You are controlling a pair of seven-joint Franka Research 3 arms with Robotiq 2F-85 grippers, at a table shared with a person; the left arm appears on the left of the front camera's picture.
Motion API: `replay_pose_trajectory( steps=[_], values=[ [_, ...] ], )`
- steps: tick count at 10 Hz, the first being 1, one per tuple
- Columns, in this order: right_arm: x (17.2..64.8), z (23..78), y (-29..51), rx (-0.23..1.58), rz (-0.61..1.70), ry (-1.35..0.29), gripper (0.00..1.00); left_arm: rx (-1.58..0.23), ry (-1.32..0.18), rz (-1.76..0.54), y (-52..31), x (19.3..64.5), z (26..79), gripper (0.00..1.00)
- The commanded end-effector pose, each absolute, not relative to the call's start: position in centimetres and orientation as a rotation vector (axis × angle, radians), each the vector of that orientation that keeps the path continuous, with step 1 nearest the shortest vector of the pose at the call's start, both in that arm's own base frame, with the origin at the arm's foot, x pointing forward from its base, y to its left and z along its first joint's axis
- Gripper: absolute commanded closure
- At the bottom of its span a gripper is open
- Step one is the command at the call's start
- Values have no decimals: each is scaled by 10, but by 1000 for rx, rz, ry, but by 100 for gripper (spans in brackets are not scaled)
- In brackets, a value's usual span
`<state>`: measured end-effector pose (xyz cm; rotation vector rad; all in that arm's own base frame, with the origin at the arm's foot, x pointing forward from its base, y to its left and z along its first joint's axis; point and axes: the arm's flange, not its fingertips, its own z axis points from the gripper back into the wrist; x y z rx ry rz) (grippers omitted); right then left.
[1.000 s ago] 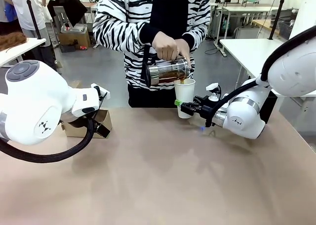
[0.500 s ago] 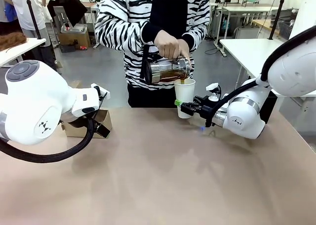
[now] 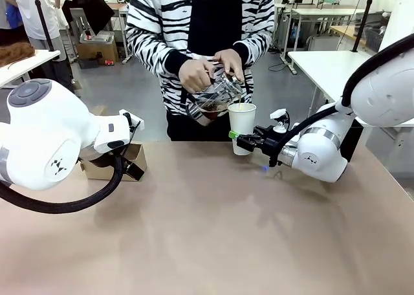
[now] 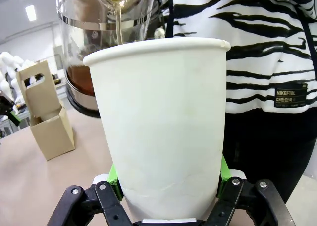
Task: Pour a drink into a cup and package it in a carrier.
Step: When a person places the Paper Cup Lid on the 600 ml Paper Cup , lift the 600 ml Paper Cup.
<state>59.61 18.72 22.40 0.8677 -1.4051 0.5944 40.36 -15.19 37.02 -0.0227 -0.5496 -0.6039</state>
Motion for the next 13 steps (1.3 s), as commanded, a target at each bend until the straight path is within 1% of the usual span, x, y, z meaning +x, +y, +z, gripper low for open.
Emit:
replay_pose_trajectory(
  steps=[1, 13],
  values=[
    [593, 228, 189, 863, 587, -1415, 20, -25, -550, -604, -152, 403, 371, 0],
    [593, 228, 189, 863, 587, -1415, 20, -25, -550, -604, -152, 403, 371, 0]
  ],
)
